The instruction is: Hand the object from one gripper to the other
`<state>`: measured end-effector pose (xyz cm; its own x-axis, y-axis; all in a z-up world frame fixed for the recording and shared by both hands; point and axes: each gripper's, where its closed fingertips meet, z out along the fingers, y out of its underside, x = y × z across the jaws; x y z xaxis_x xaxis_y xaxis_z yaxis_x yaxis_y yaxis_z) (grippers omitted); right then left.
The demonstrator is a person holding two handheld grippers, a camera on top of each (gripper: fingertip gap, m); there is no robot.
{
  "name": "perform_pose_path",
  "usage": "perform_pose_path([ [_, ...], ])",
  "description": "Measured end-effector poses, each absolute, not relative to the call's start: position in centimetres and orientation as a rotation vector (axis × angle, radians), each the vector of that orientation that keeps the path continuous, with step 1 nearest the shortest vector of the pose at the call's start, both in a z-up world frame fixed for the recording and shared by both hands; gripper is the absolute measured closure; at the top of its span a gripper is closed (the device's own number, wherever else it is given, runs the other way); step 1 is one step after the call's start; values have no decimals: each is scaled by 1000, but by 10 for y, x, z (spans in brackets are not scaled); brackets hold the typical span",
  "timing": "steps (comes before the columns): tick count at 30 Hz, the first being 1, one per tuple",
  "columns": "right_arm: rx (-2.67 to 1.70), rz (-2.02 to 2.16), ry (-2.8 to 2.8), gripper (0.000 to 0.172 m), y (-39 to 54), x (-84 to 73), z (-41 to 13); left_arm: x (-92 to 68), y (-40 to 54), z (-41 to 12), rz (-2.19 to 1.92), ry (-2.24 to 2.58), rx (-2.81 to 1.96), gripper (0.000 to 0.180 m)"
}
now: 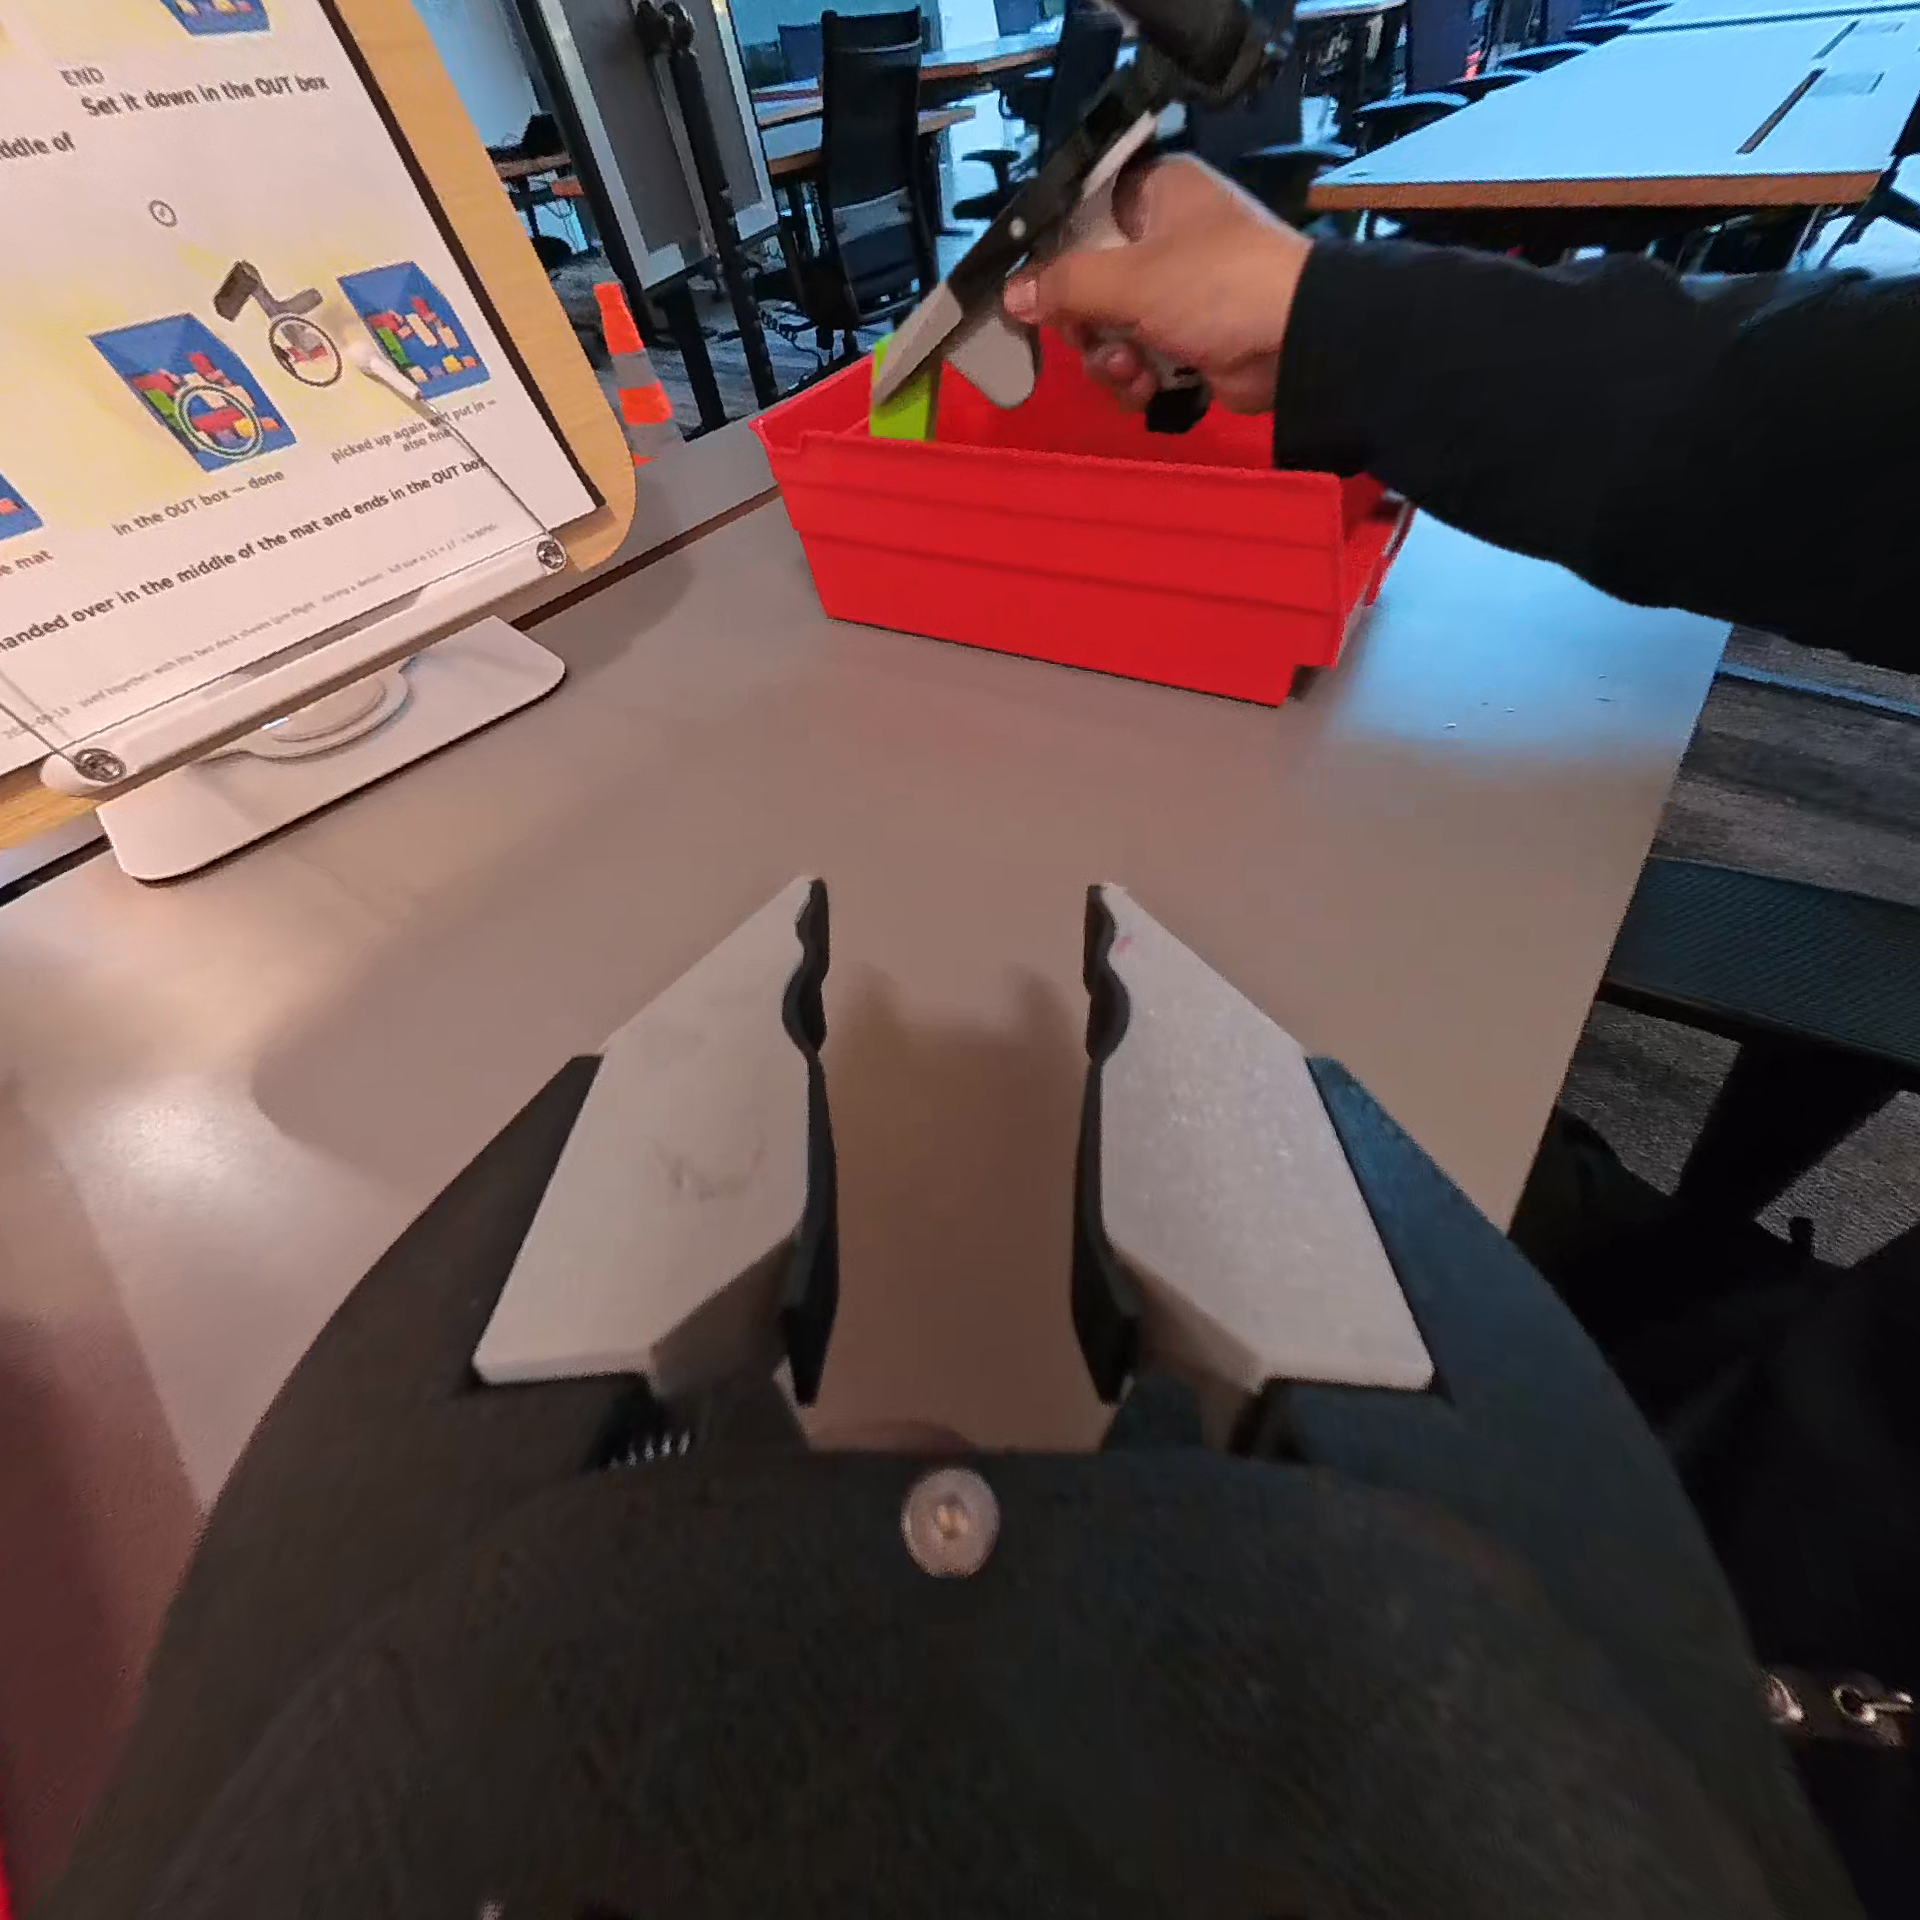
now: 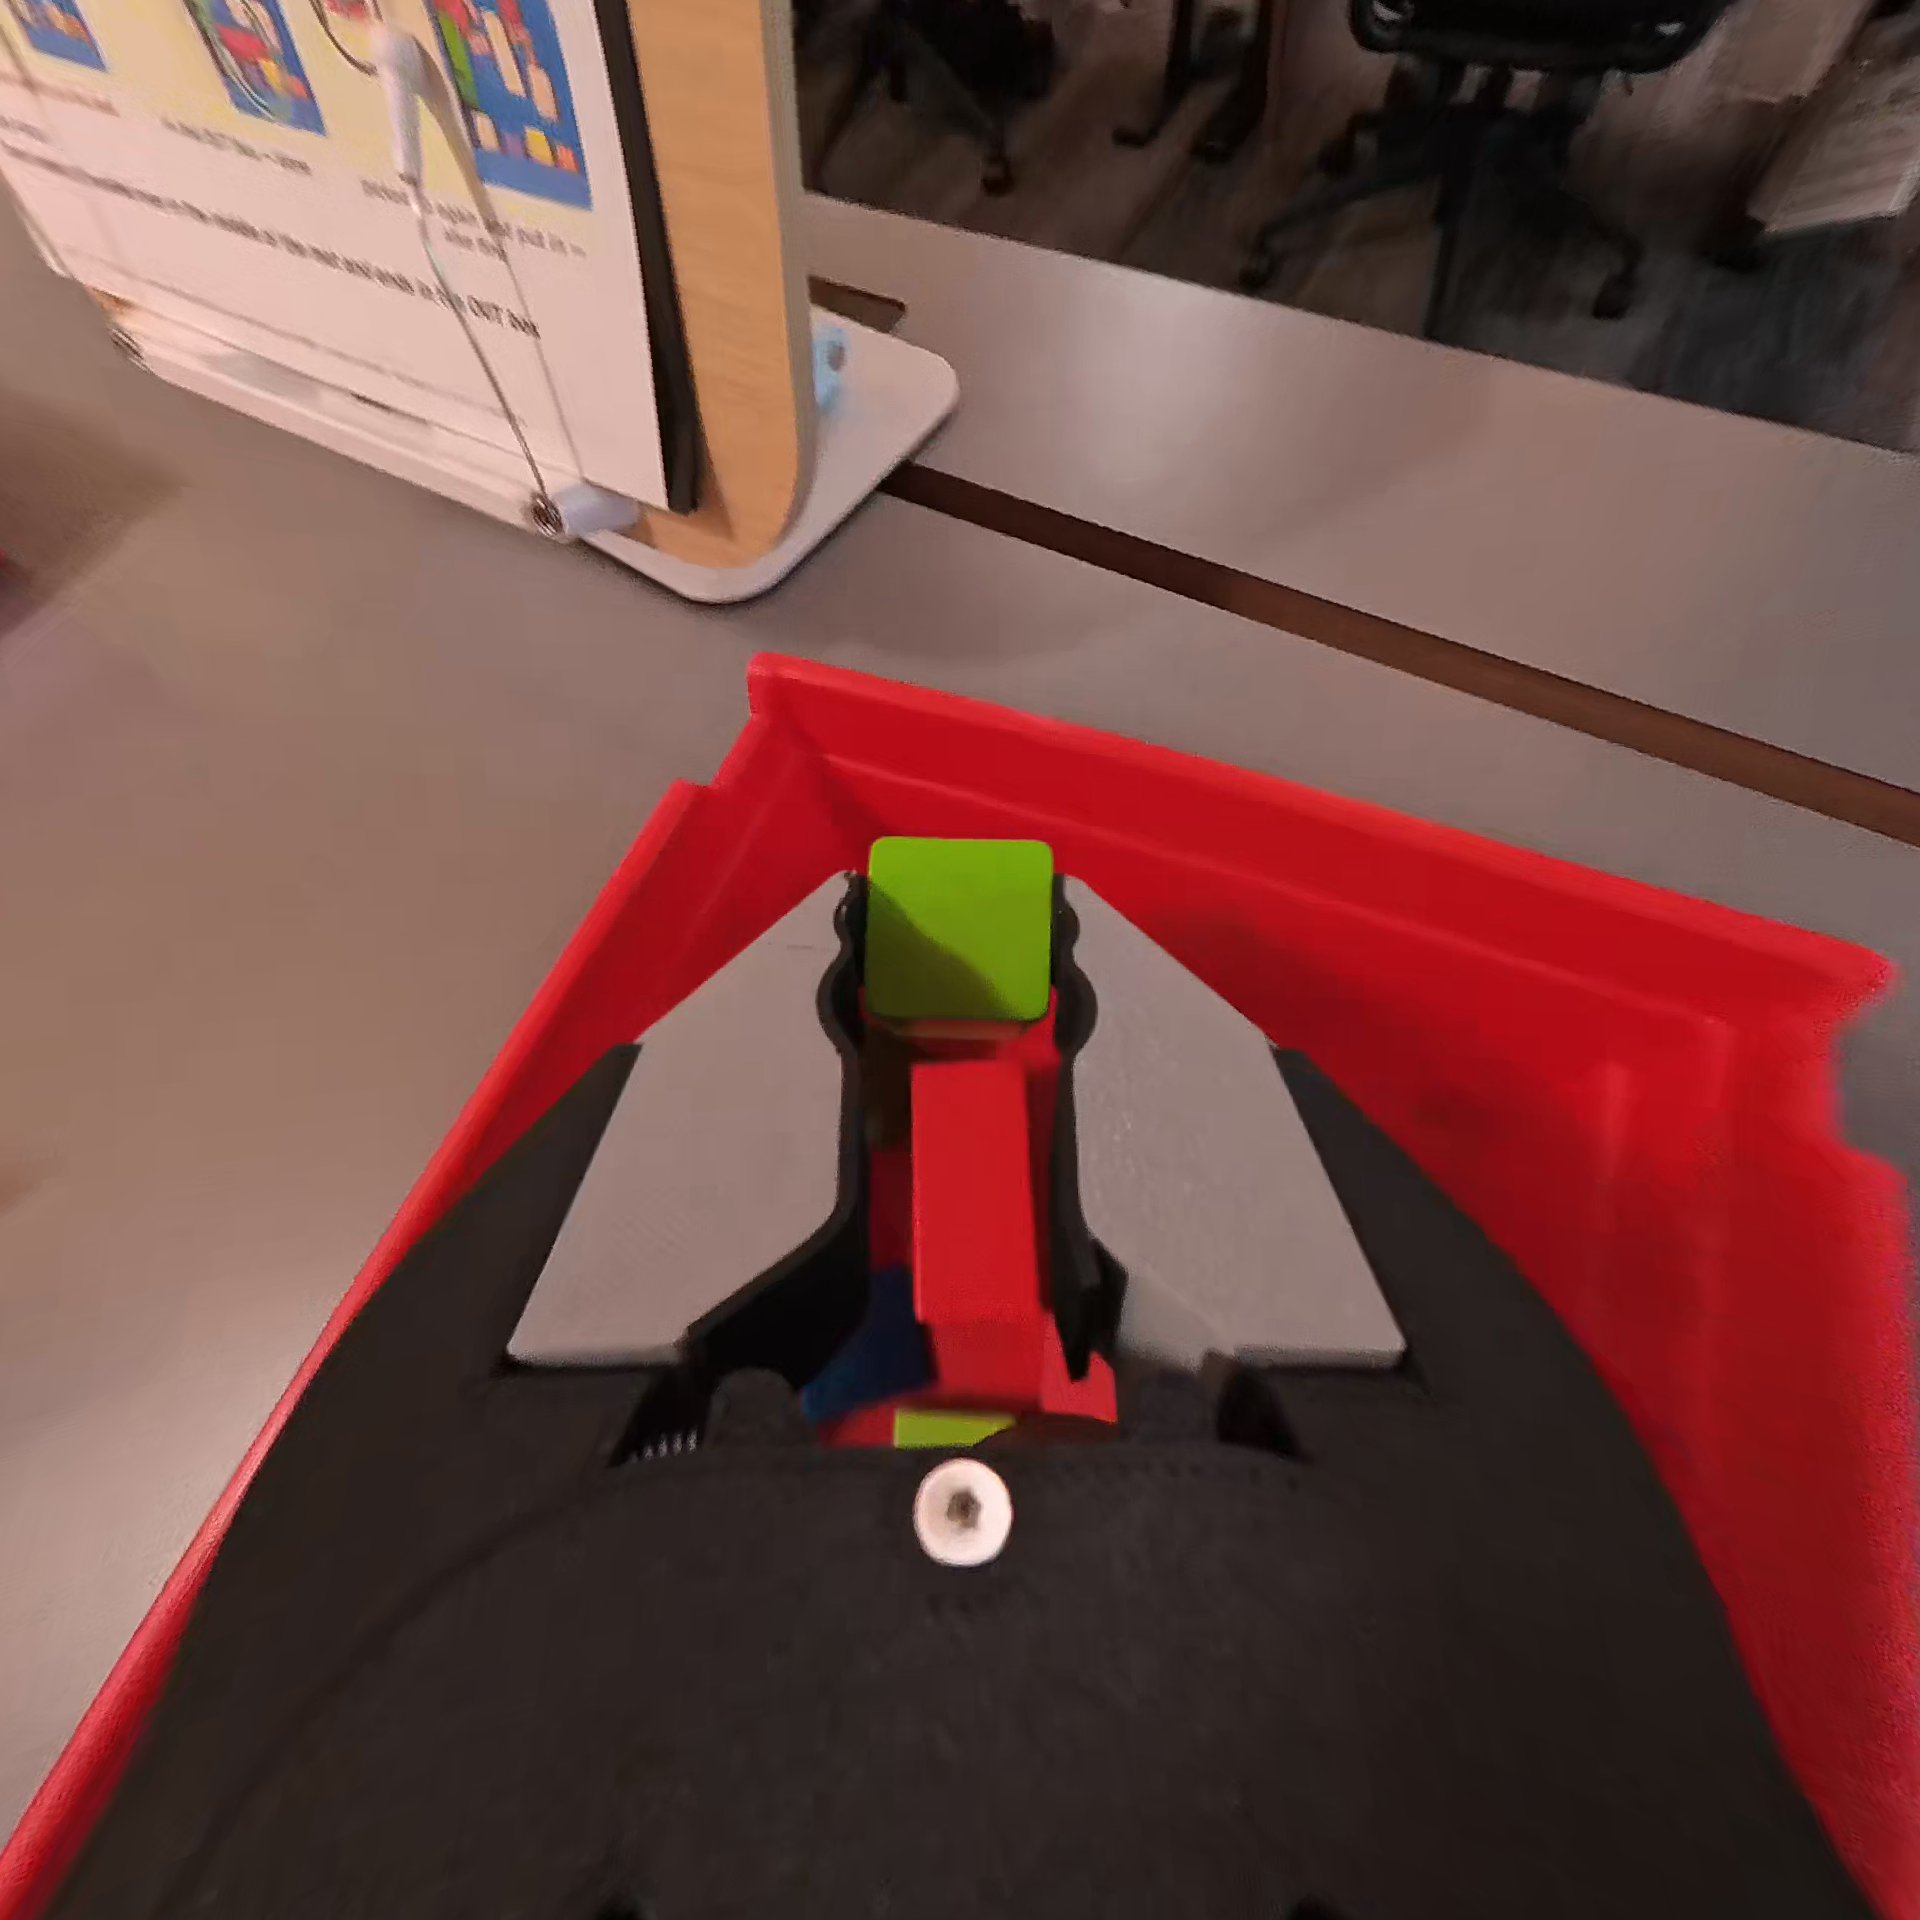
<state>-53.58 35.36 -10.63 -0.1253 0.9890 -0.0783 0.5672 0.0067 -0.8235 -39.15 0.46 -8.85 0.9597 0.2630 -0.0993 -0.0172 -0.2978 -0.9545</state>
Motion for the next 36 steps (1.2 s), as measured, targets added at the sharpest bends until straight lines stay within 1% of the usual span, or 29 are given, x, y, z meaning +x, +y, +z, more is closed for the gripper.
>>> perform_pose_path([
  [3, -1574, 1015, -1742, 139, 355, -553, -123, -395, 1, -92, 275, -190, -1864, 135],
  [6, -1690, 932, -1839, 139, 356, -552, -160, -397, -1, -94, 260, -197, -1867, 136],
  [7, -1744, 976, -1875, 137, 350, -550, -167, -398, -1, -93, 259, -196, -1866, 136],
  [11, -1987, 1096, -1838, 138, 350, -543, -166, -400, -4, -91, 259, -204, -1867, 135],
  [13, -2048, 1025, -1818, 138, 362, -541, -168, -401, -7, -90, 266, -218, -1872, 134],
  [14, -2026, 941, -1799, 134, 373, -541, -167, -402, -9, -89, 275, -227, -1878, 134],
  [16, -1951, 744, -1767, 134, 396, -539, -163, -406, -15, -89, 297, -246, -1890, 134],
  [18, -1886, 663, -1804, 129, 398, -537, -163, -407, -21, -87, 303, -259, -1890, 133],
  [20, -1876, 588, -1826, 115, 398, -533, -165, -412, -28, -84, 317, -286, -1889, 132],
  [23, -1838, 581, -1789, 115, 400, -529, -154, -429, -50, -81, 355, -400, -1915, 130],
  [25, -1813, 627, -1747, 121, 401, -527, -143, -443, -71, -74, 353, -497, -1887, 128],
  [27, -1805, 585, -1728, 146, 409, -522, -142, -454, -90, -62, 316, -584, -1805, 127],
  [28, -1819, 532, -1736, 151, 415, -519, -147, -457, -97, -56, 278, -616, -1758, 126],
  [30, -1856, 478, -1804, 169, 414, -516, -163, -457, -107, -44, 192, -642, -1676, 127],
  [32, -1865, 456, -1852, 172, 410, -520, -176, -455, -113, -35, 160, -635, -1629, 127],
  [36, -1809, 515, -1902, 172, 390, -536, -181, -459, -122, -37, 238, -643, -1657, 127],
])
